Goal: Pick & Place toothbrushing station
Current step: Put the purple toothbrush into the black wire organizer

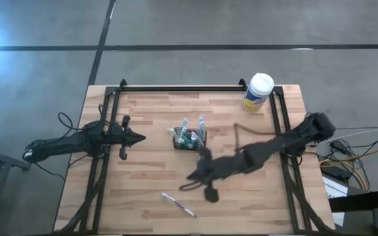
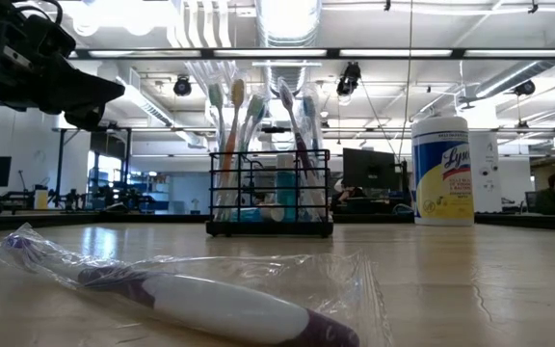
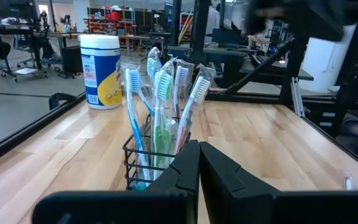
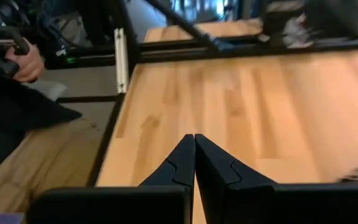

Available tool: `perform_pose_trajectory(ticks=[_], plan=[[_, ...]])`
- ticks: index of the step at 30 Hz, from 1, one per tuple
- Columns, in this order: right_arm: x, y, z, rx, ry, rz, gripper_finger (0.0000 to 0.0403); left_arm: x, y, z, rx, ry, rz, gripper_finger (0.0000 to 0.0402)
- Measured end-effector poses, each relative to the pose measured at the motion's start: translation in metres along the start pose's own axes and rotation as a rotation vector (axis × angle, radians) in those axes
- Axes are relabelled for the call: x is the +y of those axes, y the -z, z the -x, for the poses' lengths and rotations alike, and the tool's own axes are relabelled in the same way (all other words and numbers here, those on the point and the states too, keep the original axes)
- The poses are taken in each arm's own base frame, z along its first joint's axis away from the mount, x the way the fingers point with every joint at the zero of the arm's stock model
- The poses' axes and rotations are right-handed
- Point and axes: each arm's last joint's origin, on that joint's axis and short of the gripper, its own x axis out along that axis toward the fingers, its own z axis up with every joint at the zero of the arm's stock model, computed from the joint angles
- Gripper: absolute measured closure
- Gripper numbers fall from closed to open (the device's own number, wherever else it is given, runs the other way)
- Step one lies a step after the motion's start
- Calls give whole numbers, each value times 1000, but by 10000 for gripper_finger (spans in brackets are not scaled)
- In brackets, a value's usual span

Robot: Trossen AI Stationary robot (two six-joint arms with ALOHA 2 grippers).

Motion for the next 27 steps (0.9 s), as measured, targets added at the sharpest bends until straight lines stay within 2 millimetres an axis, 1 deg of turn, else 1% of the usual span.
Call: perform_pose_trajectory(ticks=[4,8,13,20,23,25,27], plan=[[20,2,-35,44,-12,-37,394,0,0,0,-1,-9,5,388],[32,8,-65,109,-8,-85,394,1,0,0,-3,-44,27,388],[37,20,-101,248,55,-118,394,1,0,0,-7,-52,52,388],[47,29,-147,419,95,-156,391,2,0,0,-3,-52,112,388],[50,34,-160,512,136,-196,369,2,1,0,5,-54,149,388],[50,35,-163,574,177,-227,344,2,2,0,10,-54,163,388],[48,44,-168,602,184,-273,315,2,2,0,13,-55,167,388]])
